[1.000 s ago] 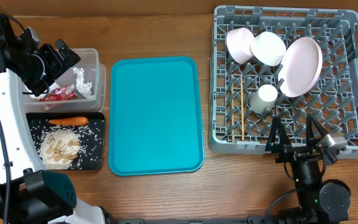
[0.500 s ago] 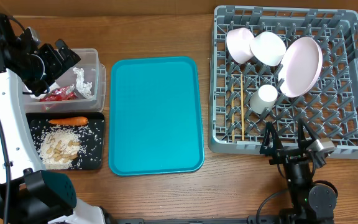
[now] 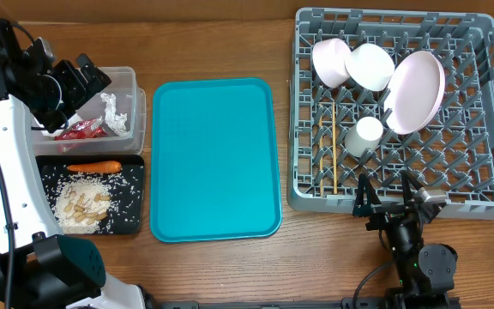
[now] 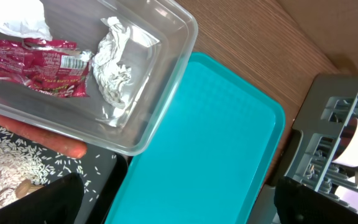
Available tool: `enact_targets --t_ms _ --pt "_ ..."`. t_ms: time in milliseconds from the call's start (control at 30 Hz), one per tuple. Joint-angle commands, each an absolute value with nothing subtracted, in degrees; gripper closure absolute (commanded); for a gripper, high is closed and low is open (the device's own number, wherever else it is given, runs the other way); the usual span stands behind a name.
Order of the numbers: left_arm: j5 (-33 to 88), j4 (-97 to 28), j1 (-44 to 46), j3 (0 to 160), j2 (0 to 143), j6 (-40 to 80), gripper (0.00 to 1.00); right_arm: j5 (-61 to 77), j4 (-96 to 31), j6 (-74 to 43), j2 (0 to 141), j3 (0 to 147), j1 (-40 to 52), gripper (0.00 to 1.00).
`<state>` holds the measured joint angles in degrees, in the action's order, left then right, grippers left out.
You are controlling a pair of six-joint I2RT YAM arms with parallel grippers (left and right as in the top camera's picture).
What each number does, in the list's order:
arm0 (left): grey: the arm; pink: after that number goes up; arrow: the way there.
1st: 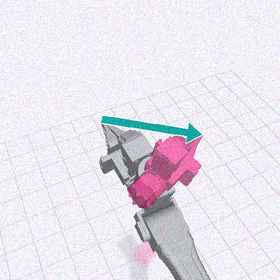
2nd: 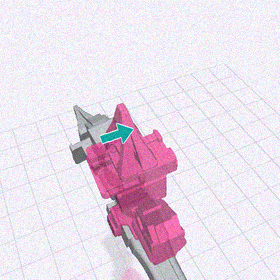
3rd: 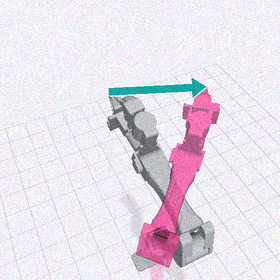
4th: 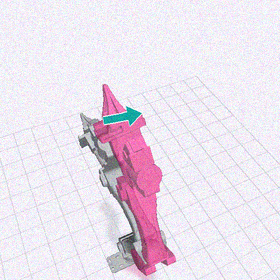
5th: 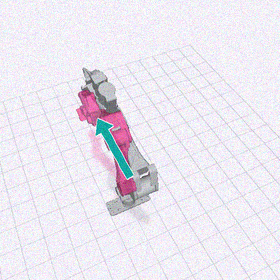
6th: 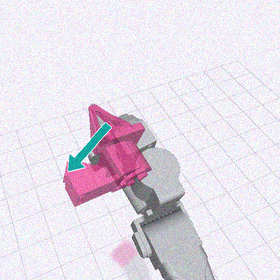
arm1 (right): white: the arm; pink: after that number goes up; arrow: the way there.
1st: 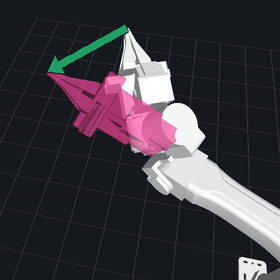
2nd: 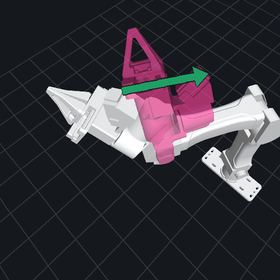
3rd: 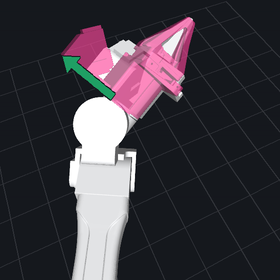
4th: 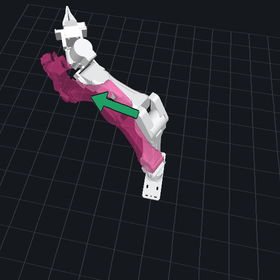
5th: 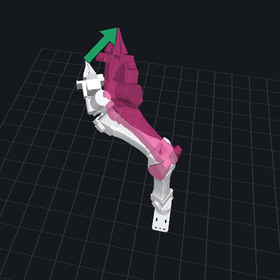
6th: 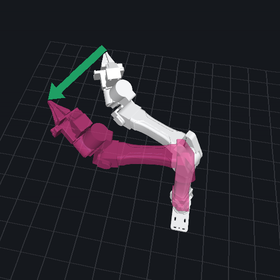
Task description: Sort waste into correct bins and load items into the dishwasher
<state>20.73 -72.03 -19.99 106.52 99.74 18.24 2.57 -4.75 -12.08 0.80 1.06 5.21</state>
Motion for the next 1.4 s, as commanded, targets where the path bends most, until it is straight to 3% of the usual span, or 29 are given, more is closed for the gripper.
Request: enact_targets --t_ms 0,367,1367 --pt "20.34 -71.96 -19.86 107.77 98.61 18.85 0.00 2.72 -4.64 -7.01 0.12 0.45 4.69 0.00" --pt "20.34 -71.96 -19.86 107.77 98.61 18.85 0.00 2.68 -4.62 1.69 0.12 0.45 4.69 0.00" --pt "20.34 -71.96 -19.86 107.77 98.61 18.85 0.00 2.68 -4.62 1.10 0.16 0.45 4.58 0.00"
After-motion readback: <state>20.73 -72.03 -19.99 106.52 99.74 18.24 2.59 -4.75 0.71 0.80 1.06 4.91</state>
